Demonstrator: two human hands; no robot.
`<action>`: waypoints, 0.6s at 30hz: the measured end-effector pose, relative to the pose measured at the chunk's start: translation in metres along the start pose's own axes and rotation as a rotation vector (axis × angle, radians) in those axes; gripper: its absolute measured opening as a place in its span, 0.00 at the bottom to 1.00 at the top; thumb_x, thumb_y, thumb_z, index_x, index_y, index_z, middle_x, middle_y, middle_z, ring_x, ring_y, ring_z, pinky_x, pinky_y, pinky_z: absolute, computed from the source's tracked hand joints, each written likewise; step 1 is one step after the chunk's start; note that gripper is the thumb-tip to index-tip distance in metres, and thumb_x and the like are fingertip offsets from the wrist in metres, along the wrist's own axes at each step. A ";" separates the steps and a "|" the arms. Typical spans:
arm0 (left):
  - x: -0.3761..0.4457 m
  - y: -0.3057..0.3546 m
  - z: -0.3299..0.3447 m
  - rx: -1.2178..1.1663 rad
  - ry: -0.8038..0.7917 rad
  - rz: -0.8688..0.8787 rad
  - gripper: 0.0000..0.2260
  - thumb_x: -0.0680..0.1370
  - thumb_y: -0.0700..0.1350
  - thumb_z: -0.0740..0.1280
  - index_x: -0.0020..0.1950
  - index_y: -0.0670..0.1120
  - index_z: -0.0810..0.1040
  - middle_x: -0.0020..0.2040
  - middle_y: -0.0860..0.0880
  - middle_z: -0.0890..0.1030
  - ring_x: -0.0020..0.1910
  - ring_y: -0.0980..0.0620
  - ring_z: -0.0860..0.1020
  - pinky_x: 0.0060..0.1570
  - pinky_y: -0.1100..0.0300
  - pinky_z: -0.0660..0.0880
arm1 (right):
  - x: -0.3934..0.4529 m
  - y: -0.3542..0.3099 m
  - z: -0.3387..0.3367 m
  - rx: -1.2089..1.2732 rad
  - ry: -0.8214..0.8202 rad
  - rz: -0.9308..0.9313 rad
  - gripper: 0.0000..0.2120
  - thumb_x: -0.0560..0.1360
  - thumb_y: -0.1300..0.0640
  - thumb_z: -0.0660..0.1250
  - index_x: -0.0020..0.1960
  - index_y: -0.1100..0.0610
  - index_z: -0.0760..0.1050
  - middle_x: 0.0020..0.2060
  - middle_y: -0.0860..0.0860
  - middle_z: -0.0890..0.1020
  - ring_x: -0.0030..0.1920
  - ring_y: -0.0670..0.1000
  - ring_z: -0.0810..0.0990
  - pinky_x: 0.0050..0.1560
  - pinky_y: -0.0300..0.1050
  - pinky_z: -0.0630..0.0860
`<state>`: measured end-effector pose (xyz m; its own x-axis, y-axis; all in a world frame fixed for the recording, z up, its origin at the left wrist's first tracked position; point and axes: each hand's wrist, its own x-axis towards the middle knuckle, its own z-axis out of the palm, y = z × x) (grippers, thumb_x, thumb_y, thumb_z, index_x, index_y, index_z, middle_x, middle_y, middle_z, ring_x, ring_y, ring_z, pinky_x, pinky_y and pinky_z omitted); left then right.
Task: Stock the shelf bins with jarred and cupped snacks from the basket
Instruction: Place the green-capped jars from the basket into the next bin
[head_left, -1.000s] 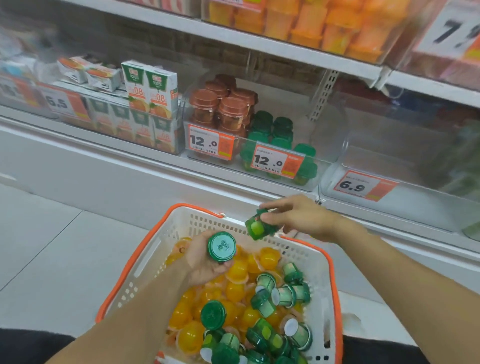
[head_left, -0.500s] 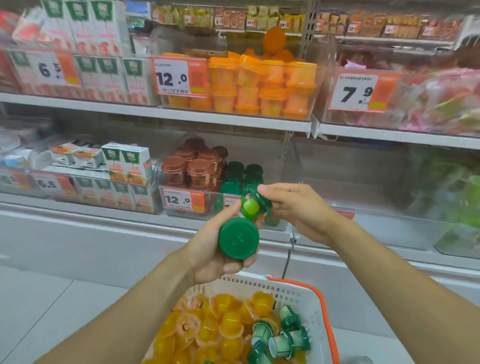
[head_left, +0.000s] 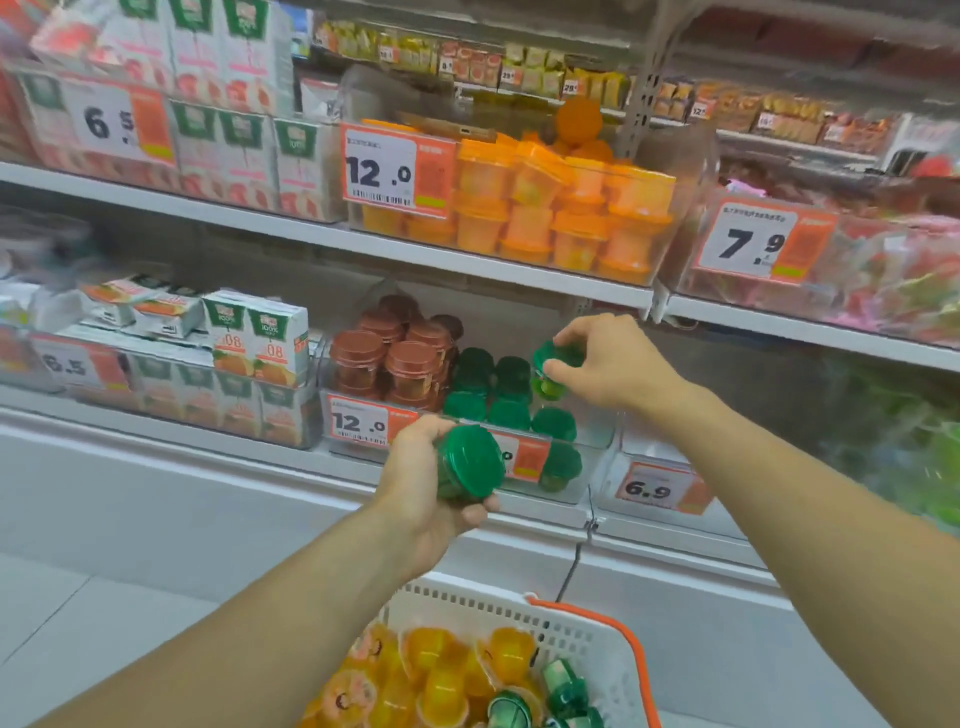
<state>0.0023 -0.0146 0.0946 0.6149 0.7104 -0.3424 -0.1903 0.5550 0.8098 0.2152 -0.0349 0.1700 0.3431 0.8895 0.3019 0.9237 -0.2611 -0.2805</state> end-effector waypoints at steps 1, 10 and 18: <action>0.004 0.001 0.001 -0.030 0.010 0.002 0.13 0.79 0.48 0.57 0.47 0.39 0.74 0.32 0.42 0.78 0.27 0.46 0.73 0.22 0.62 0.63 | 0.011 0.000 0.003 -0.068 -0.052 -0.002 0.15 0.74 0.50 0.71 0.55 0.59 0.80 0.46 0.55 0.84 0.50 0.56 0.80 0.52 0.52 0.79; 0.028 0.003 0.008 -0.186 0.025 -0.053 0.20 0.82 0.54 0.54 0.47 0.38 0.76 0.35 0.40 0.77 0.25 0.45 0.71 0.21 0.63 0.61 | 0.086 0.012 0.050 -0.494 -0.481 0.138 0.17 0.80 0.56 0.63 0.66 0.64 0.72 0.61 0.60 0.77 0.56 0.58 0.77 0.53 0.48 0.76; 0.031 0.002 0.000 -0.213 0.033 -0.055 0.26 0.83 0.57 0.53 0.42 0.38 0.77 0.31 0.40 0.79 0.24 0.46 0.71 0.22 0.62 0.58 | 0.115 0.030 0.075 -0.572 -0.439 0.205 0.18 0.78 0.59 0.66 0.66 0.62 0.73 0.57 0.58 0.79 0.50 0.56 0.79 0.48 0.45 0.79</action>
<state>0.0212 0.0087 0.0852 0.6036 0.6888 -0.4014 -0.3169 0.6693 0.6720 0.2699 0.0880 0.1276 0.5291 0.8384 -0.1308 0.8341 -0.4856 0.2616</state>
